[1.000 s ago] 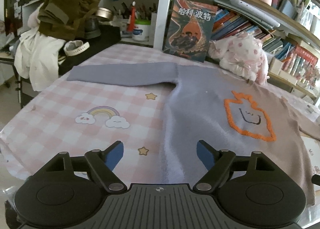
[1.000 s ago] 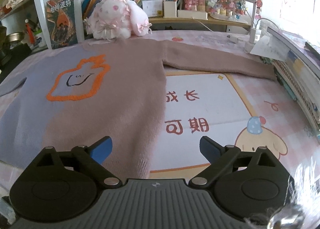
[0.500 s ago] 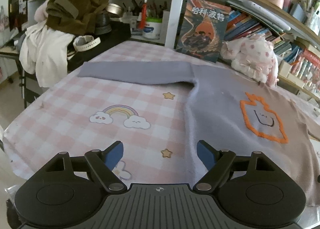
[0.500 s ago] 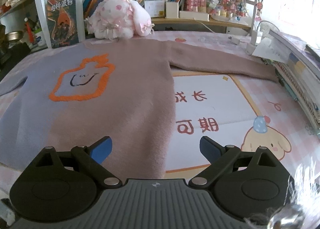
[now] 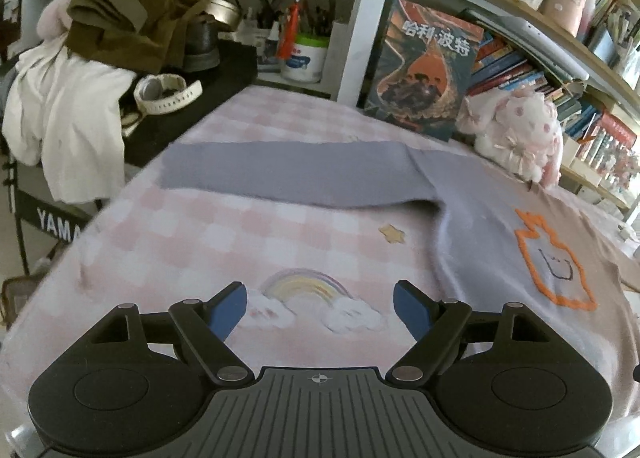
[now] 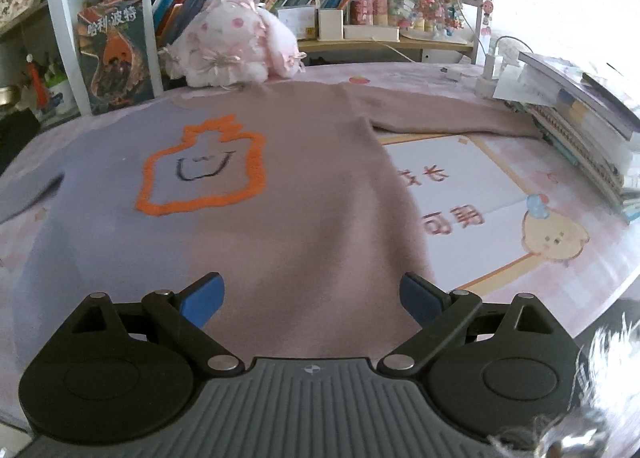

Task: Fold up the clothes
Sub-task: 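Open the left gripper and withdraw both grippers from the sweater, then grasp the lavender sleeve cuff with the left gripper and fold it across the body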

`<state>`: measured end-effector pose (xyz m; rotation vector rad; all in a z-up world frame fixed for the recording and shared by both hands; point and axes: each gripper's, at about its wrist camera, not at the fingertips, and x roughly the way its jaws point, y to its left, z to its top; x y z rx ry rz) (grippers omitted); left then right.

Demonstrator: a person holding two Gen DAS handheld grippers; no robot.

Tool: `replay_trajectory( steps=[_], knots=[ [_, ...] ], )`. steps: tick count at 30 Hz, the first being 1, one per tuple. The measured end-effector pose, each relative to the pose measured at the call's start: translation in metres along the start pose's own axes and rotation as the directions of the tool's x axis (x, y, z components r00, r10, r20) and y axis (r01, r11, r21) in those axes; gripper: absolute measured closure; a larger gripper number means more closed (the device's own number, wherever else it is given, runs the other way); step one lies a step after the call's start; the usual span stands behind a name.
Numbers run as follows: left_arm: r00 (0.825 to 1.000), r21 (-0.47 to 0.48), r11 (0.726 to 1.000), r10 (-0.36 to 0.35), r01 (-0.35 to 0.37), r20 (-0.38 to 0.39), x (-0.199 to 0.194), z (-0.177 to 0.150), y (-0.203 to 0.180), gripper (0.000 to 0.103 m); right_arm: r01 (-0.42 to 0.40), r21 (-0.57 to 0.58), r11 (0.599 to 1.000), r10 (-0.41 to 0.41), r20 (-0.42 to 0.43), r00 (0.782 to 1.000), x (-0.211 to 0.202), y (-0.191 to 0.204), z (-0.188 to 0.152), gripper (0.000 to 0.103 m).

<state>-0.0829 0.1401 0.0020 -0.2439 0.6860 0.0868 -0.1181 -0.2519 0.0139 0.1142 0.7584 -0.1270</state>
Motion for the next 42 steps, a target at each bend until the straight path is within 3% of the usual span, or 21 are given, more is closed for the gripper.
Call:
replay_trajectory(
  steps=[5,8,10,18,20,28,29,33,34,42],
  knots=[
    [1.0,-0.077,0.997,-0.016,0.016,0.009,0.015,0.023,0.042,0.024,0.019,0.015,1.0,-0.019,0.013,1.0,-0.005,0.033,-0.007,0.008],
    [0.999,-0.144,0.989,-0.025,0.029,0.028,0.027,0.039,0.067,0.039,0.033,0.015,0.999,-0.033,0.015,0.999,-0.009,0.048,-0.011,0.008],
    [0.999,-0.178,0.984,-0.017,0.024,0.044,0.037,0.049,0.08,0.043,0.043,0.011,0.999,-0.043,0.008,0.999,-0.011,0.055,-0.014,0.008],
    [0.998,-0.294,0.956,0.025,-0.008,0.053,0.073,0.069,0.117,0.044,0.065,-0.004,0.998,-0.065,0.013,0.998,-0.025,0.068,-0.017,0.008],
    [0.998,-0.314,0.949,0.036,-0.019,0.051,0.08,0.072,0.124,0.05,0.077,-0.004,0.997,-0.077,0.015,0.997,-0.028,0.069,-0.016,0.008],
    [0.998,-0.415,0.909,0.06,-0.045,0.024,0.099,0.078,0.138,0.055,0.129,0.009,0.992,-0.129,0.025,0.991,-0.037,0.066,-0.012,0.008],
    [0.998,-0.434,0.9,0.057,-0.04,0.025,0.1,0.078,0.138,0.058,0.135,0.01,0.991,-0.135,0.026,0.99,-0.038,0.066,-0.012,0.008],
    [0.997,-0.492,0.868,-0.071,0.069,0.015,0.11,0.078,0.129,0.064,0.153,0.017,0.988,-0.154,0.028,0.988,-0.041,0.064,-0.009,0.008],
    [0.996,-0.489,0.869,-0.085,0.079,0.011,0.112,0.078,0.124,0.064,0.157,0.017,0.987,-0.157,0.03,0.987,-0.041,0.064,-0.008,0.008],
    [0.99,-0.597,0.792,-0.138,0.128,0.028,0.124,0.077,0.121,0.064,0.173,0.015,0.985,-0.173,0.045,0.984,-0.045,0.061,-0.004,0.008]
  ],
)
